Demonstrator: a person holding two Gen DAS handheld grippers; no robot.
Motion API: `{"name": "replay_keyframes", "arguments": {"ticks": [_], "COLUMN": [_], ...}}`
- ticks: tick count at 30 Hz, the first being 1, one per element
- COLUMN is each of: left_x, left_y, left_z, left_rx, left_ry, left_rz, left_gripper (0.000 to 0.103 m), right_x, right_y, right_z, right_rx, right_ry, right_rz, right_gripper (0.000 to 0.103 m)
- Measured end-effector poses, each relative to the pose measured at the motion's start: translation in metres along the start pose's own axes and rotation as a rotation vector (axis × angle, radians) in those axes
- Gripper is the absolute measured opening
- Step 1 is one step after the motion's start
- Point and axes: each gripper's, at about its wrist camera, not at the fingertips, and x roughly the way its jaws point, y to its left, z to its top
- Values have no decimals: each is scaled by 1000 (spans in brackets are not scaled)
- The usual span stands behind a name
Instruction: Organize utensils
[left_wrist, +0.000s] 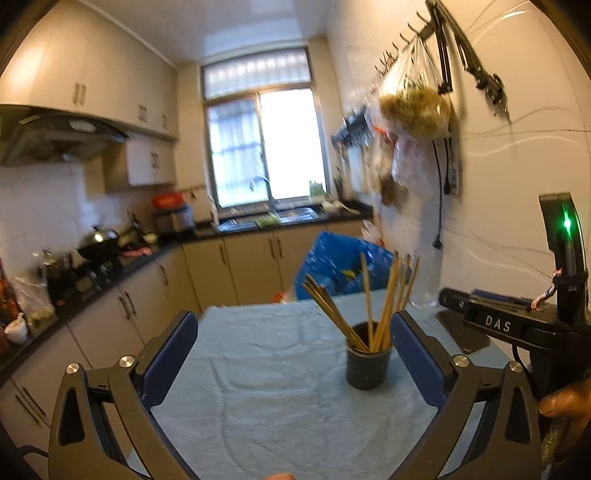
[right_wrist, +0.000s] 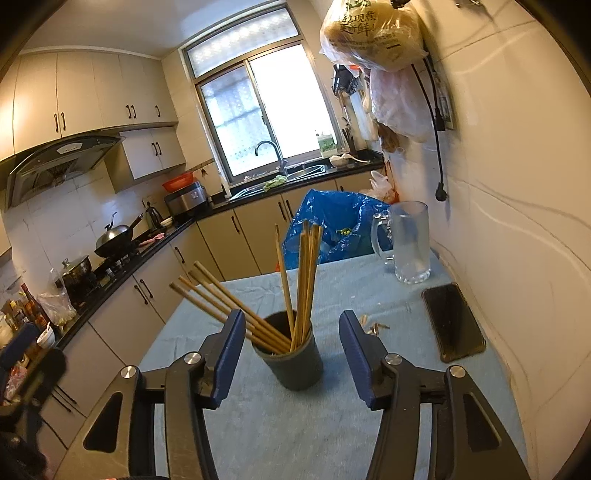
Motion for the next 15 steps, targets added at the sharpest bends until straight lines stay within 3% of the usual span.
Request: {"name": "replay_keyframes", "arguments": {"ticks": [15], "left_x": [-59], "left_y": [24], "left_z": [-27], "left_rx": [-95], "left_ry": [-38], "left_rz": [64], "left_gripper": [103], "right_x": [-42], "right_y": [18], "right_z": [-49], "right_rx": [-21], "right_ry": [-9], "right_rz": [-44], "right_gripper": [64]}}
